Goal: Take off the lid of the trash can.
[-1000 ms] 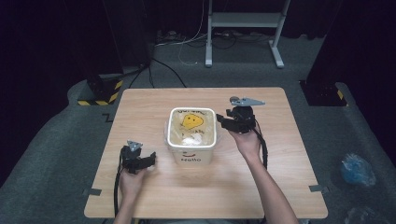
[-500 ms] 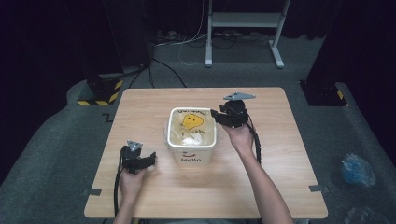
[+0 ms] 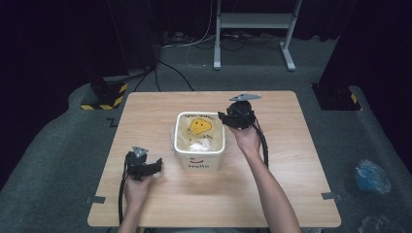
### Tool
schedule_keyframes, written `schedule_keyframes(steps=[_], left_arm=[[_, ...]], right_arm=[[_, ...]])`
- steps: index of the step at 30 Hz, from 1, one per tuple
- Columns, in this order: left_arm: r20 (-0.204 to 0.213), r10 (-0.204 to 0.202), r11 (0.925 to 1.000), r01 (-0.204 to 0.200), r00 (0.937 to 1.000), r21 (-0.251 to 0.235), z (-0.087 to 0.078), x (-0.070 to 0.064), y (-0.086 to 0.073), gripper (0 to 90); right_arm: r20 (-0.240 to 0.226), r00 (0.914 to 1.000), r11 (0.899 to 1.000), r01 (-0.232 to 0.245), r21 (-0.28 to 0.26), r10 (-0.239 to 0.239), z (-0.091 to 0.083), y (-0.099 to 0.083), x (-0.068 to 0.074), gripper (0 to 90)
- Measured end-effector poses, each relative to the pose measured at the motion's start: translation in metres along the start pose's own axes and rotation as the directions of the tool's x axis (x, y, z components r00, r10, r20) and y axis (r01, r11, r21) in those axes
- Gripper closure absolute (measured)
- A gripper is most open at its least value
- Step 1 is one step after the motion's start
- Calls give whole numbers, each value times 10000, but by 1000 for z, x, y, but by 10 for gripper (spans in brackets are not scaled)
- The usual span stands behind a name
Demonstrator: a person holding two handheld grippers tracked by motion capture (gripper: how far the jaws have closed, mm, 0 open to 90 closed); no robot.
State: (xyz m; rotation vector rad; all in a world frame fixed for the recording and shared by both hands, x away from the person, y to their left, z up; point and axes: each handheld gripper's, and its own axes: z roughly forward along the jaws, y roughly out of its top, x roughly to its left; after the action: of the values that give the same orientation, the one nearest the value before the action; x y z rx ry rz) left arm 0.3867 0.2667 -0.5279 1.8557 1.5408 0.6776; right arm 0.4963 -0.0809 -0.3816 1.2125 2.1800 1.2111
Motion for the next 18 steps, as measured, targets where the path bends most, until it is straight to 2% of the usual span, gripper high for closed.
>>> schedule_keyframes(steps=[3,6,18], left_arm=[[-1,3,10000,-3,10000,-2,0,0,0,208],[0,4,10000,-4,10000,0,0,0,0,208],[0,3,10000,-3,10000,-2,0,0,0,208]], right_arm=[[-4,10000,10000,-45,22,45,2,0,0,599],[23,9999,9998,143,118,-143,6,-1,1,611],[-32,9994,9992,359,202,-358,12,-1,3,644]])
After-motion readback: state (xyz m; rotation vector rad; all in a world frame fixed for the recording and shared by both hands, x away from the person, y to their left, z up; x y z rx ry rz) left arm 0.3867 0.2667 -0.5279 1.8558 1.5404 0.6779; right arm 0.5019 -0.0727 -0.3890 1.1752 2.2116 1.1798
